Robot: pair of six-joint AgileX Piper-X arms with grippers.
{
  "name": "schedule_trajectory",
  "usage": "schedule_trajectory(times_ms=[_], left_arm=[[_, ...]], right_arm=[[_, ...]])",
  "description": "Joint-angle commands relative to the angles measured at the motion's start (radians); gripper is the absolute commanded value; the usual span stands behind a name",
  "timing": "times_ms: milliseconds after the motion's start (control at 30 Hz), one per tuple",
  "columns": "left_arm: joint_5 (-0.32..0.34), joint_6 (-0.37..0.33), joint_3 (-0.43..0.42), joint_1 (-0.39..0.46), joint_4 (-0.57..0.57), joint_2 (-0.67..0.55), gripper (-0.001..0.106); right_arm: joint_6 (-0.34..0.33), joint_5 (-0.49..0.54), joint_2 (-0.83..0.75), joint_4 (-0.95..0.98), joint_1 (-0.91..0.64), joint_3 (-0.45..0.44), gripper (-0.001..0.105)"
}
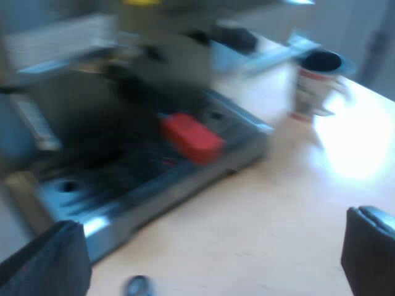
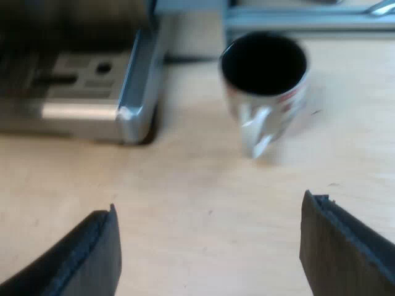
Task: Place mug into machine
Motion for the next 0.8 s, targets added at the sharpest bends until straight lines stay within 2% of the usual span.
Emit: schedule_trajectory(times_ms=[33,133,233,300,467,567,600,700,733,767,800], left_arm=[[0.054,0.022,0.003,-0.054,-0.031,0.038,0.084],[0.06,0.029,0.019,-0.101,-0.043,0.077,0.084],[0.069,0.029,0.058,-0.14,-0.102,0.101,0.084],[0.086,0.029,0.096,-0.159,-0.158,0.108,0.084],[0.089,0.029,0.179,-0.167,-0.253,0.109,0.084],[0.089,0.027,0.214,-0.167,-0.289,0.111,0.084],[0.095,0.025,0.256,-0.167,-0.32,0.111,0.084],[0.097,0.02,0.272,-0.167,-0.364,0.127,0.084],[0.097,0.02,0.272,-0.167,-0.368,0.133,0.084],[0.097,0.02,0.272,-0.167,-0.375,0.142,0.084],[0.097,0.02,0.272,-0.167,-0.376,0.16,0.084]], right_arm=[[-0.02,-0.013,0.037,-0.004,0.022,-0.009,0.063],[-0.02,-0.009,0.11,-0.008,0.061,-0.009,0.063],[-0.017,-0.008,0.148,-0.062,0.082,0.011,0.063],[0.012,0.026,0.152,-0.138,0.089,0.054,0.063],[0.073,0.081,0.152,-0.261,0.089,0.157,0.063],[0.072,0.099,0.152,-0.33,0.089,0.216,0.063],[0.072,0.104,0.152,-0.346,0.089,0.222,0.063],[0.072,0.124,0.152,-0.398,0.089,0.259,0.063],[0.072,0.124,0.152,-0.436,0.089,0.28,0.063],[0.081,0.192,0.152,-0.606,0.089,0.375,0.063],[0.093,0.202,0.152,-0.678,0.089,0.419,0.063]])
